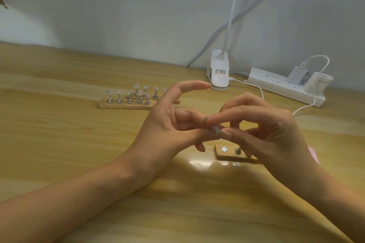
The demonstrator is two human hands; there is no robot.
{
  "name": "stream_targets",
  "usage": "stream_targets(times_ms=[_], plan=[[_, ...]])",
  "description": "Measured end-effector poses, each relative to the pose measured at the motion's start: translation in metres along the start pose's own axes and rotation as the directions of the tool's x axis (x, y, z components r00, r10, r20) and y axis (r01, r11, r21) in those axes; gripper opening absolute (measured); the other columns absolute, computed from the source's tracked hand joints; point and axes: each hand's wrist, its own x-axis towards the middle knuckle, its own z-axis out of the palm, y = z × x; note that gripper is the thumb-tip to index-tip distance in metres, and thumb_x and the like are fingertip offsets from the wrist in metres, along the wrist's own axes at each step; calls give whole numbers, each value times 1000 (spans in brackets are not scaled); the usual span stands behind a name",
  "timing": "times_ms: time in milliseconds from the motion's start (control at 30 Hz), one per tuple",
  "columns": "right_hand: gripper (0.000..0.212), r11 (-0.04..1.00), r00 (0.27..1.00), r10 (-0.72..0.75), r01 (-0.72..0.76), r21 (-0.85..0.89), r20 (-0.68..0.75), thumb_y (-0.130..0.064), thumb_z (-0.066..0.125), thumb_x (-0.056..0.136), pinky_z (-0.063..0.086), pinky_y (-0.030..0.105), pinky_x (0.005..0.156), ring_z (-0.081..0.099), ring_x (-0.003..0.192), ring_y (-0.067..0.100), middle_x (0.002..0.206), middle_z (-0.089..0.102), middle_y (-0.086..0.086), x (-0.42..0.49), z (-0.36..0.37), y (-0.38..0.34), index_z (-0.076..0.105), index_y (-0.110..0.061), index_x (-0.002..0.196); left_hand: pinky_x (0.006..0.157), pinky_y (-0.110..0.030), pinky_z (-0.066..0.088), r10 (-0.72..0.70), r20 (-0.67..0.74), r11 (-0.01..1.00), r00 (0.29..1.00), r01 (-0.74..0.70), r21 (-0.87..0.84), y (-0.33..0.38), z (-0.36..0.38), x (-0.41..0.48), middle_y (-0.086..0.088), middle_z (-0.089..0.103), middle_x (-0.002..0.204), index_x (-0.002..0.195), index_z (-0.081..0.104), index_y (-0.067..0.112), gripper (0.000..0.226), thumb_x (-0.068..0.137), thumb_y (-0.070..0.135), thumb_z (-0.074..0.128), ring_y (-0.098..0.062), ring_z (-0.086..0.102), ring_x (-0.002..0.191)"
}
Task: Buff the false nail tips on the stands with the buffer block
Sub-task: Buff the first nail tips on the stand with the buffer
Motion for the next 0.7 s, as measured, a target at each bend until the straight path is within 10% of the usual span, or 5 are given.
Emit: stream_targets(times_ms=[300, 700], plan=[[33, 885, 927, 313, -364, 292, 206, -44, 77, 75, 45, 18, 51, 54, 69, 5, 93, 64, -13, 1, -7, -5, 77, -38, 108, 49, -29, 57, 91, 35, 979, 995, -96, 183, 6, -3, 0, -1, 77, 85, 131, 52, 34, 64, 77, 17, 80, -18, 75, 76], [39, 713, 889, 380, -458, 531, 257, -20, 76, 78, 54, 21, 56, 61, 71, 6, 94, 58, -1, -1, 6, -2, 73, -27, 116, 58, -29, 62, 183, 59, 912, 981, -192, 362, 6, -2, -3, 0, 71, 76, 112, 50, 20, 43, 83, 0, 75, -14, 74, 80]])
